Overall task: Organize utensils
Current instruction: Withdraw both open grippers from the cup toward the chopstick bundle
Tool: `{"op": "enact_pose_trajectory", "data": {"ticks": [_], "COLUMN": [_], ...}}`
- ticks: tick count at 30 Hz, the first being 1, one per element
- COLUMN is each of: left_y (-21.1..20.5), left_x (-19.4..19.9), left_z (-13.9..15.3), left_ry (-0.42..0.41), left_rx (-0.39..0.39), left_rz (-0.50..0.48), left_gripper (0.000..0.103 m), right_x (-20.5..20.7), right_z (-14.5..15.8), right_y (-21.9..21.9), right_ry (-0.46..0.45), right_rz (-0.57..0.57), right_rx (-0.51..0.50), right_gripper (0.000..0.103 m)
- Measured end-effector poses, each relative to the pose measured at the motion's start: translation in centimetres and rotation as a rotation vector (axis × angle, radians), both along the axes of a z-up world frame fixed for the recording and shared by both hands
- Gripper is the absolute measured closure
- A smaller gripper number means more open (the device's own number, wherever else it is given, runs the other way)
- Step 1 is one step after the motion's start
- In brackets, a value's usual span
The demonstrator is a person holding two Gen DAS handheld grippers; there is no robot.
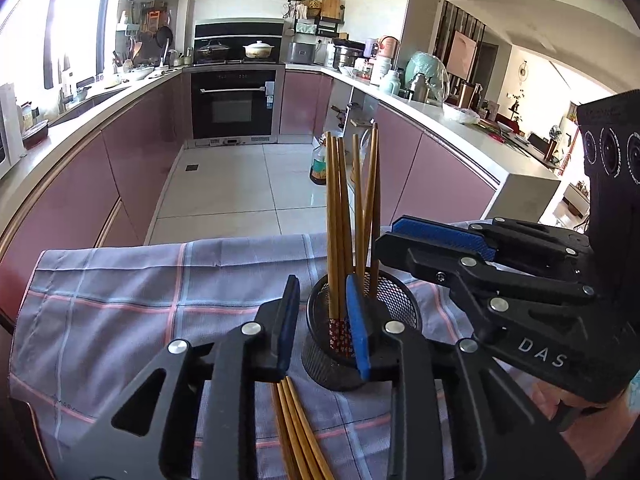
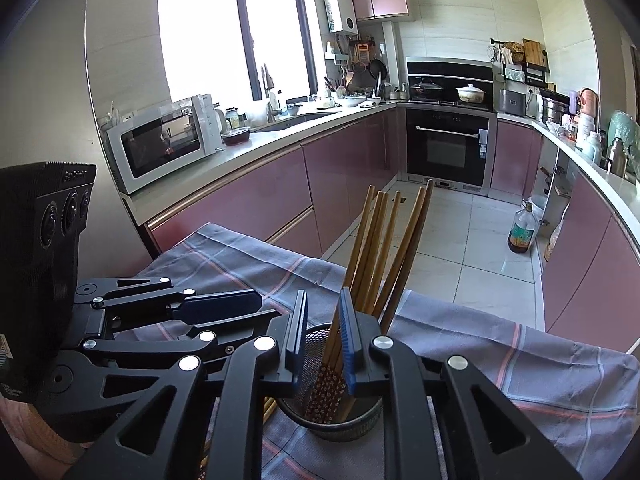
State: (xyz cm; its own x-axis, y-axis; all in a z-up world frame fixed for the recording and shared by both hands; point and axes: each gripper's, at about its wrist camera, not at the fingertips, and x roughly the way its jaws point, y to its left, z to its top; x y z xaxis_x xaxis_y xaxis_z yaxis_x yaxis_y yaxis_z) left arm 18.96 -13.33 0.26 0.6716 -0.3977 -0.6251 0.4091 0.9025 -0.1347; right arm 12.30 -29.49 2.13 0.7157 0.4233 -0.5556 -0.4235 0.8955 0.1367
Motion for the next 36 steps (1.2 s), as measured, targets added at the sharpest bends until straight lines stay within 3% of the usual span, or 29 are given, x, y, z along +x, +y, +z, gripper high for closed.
{"op": "enact_pose_trajectory", "data": {"ticks": [17,20,31,36], "left_y": [1.4,1.5,3.2,4.5], "left_x": [-1.2,-1.7,-4.2,-5.9], "left_z": [-0.1,-0.1,-0.3,-0.9], "left_ry": [-0.013,-0.026,-0.072,-0.089], "left_rx": [-0.019,-0.012,0.012,0.027], "left_rz": [0.042,0.058,0.124,0.14], "left_gripper": [0.074,0.072,0.051,0.047], "right_x": [-0.5,-0.5,-2.6,-4.1], "right_z": [-0.3,-0.3,-0.9,-1.3], "right_y": [1.0,0.9,1.3,2.6], "right_ry": [-0.01,-0.011,-0.024,-0.03], "right_rz": [0.021,0.02,0.041,0.081], "right_rx": [-0.018,-0.016,0.009,-0.014], "right_gripper": [0.087,0.083,0.067,0.064]}}
